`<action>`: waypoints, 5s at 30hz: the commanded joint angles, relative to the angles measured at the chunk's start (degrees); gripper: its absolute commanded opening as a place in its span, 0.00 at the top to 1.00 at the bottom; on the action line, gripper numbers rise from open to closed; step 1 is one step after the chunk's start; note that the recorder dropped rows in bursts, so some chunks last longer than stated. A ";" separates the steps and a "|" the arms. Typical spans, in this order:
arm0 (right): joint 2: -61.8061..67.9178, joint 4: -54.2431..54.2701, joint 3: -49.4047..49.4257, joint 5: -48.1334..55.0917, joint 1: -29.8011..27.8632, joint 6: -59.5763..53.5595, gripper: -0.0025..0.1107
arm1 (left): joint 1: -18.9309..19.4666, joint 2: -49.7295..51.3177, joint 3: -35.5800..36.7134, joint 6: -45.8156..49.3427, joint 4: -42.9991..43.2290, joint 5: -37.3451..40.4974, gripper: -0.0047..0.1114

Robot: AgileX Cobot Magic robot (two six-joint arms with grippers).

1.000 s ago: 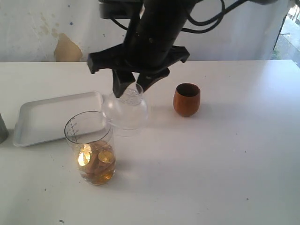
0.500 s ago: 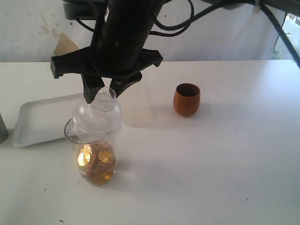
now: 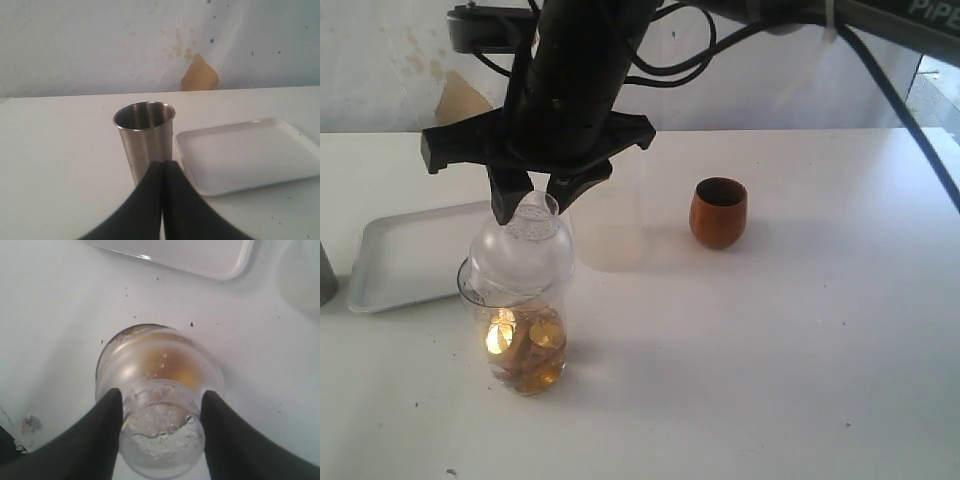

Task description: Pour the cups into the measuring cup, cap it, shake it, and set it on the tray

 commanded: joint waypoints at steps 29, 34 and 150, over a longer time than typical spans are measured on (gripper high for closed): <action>0.16 -0.36 -0.22 -6.00 1.78 0.17 0.98 | -0.26 -0.25 0.27 0.14 0.53 -0.67 0.96; 0.37 -1.00 -0.22 -7.15 2.38 0.17 0.98 | -0.26 -0.25 0.27 0.14 0.53 -0.67 0.96; -2.27 -19.55 1.13 -5.53 11.36 -0.64 0.98 | -0.26 -0.25 0.27 0.14 0.53 -0.67 0.96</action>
